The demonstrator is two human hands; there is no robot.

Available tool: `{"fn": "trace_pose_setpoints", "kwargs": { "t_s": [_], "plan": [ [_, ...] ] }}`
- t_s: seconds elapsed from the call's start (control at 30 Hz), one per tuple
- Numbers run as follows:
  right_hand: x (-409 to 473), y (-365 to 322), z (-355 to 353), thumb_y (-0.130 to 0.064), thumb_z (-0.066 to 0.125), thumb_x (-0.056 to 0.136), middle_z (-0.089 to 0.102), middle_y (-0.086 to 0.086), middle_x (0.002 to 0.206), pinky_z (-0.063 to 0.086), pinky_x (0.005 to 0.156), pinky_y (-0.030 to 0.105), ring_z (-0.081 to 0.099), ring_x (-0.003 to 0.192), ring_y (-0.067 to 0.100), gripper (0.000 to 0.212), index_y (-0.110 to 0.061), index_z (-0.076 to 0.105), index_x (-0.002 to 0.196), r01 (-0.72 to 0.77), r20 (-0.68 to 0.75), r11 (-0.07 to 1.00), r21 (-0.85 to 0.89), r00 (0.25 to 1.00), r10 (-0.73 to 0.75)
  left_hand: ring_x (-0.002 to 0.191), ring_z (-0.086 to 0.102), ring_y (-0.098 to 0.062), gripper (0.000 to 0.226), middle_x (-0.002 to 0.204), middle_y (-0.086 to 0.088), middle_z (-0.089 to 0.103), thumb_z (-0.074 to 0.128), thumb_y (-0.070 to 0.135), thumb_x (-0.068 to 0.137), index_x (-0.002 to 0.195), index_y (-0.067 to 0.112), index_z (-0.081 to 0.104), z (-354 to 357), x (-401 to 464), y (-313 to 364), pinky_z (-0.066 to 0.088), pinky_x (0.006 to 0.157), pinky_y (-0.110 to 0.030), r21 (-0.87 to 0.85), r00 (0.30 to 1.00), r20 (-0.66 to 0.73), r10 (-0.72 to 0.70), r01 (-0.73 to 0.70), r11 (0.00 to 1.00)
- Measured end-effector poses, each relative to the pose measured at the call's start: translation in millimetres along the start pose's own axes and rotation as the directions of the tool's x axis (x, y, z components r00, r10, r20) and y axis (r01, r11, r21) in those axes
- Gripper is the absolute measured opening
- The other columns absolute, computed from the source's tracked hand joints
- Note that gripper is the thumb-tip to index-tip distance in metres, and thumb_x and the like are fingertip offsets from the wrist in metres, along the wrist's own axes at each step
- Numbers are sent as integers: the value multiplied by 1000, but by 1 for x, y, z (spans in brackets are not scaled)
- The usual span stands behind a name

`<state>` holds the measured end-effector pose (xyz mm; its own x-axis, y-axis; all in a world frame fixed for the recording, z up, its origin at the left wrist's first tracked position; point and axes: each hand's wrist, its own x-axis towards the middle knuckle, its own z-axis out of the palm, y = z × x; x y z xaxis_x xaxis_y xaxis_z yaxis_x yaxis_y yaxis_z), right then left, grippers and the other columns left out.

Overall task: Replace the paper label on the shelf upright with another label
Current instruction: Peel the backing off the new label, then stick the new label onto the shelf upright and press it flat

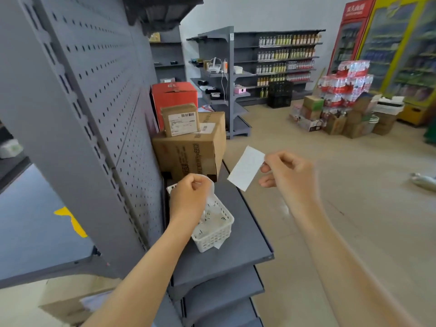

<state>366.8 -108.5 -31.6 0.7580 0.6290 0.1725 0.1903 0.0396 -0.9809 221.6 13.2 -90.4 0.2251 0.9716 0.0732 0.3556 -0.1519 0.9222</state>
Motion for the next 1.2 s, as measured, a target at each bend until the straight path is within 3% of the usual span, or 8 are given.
{"fn": "trace_pose_setpoints", "kwargs": {
  "t_s": [0.1,0.2,0.4,0.6,0.73,0.83,1.0,1.2],
  "plan": [
    [11,14,11,-21,63,85,75,-3,68,64,82,50,70,50,15,18,-16,76,74,-27,22,999,-26,999,28,70,60,-4,6,81,11,66,67,33,84,81,27,67,6,9,-23,38,51,-20,207,995,-85,48,-30,978],
    [15,23,22,-20,63,84,75,-1,65,63,80,52,69,50,14,19,-13,76,72,-45,56,998,-48,997,47,69,58,-3,20,81,11,62,73,41,81,84,25,61,9,17,-42,40,53,-23,361,994,-86,65,-30,932],
    [23,31,34,-22,64,85,76,-1,68,64,78,50,72,53,15,17,-17,76,73,-56,81,995,-80,995,63,95,59,-14,17,108,13,68,50,43,96,98,32,63,10,28,-50,41,63,-28,539,995,-37,96,-61,840],
    [22,25,37,-23,65,84,75,-2,63,65,78,44,72,52,15,18,-18,76,70,-9,65,995,-98,998,15,103,59,-7,20,104,17,61,55,17,97,99,33,66,4,13,-7,50,86,-27,159,918,-63,391,-377,912],
    [15,10,41,-22,65,82,74,0,60,65,75,46,74,55,16,18,-23,76,68,99,61,990,-105,994,-93,104,56,-5,18,100,21,64,62,39,90,106,35,71,-6,-2,31,49,87,-27,221,817,59,574,-572,790],
    [8,-6,43,-18,65,83,74,-3,60,65,70,42,75,58,15,19,-25,78,70,202,50,974,-105,979,-198,106,54,0,36,104,23,69,66,54,82,113,36,71,-16,-10,47,48,90,-25,263,793,127,596,-606,751],
    [-21,-34,43,-20,68,88,76,-6,66,64,68,43,74,62,12,14,-25,82,85,420,87,902,-95,906,-413,94,72,-10,18,94,16,79,78,29,85,103,27,79,-50,-32,67,59,85,-34,6,788,-23,615,-615,789],
    [-54,-72,35,-25,71,91,75,-9,81,59,65,36,70,72,14,8,-27,78,96,534,27,844,53,844,-536,75,75,1,9,79,11,80,77,14,85,88,22,81,-98,-62,95,55,67,-12,-228,797,-150,585,-604,764]
  ]
}}
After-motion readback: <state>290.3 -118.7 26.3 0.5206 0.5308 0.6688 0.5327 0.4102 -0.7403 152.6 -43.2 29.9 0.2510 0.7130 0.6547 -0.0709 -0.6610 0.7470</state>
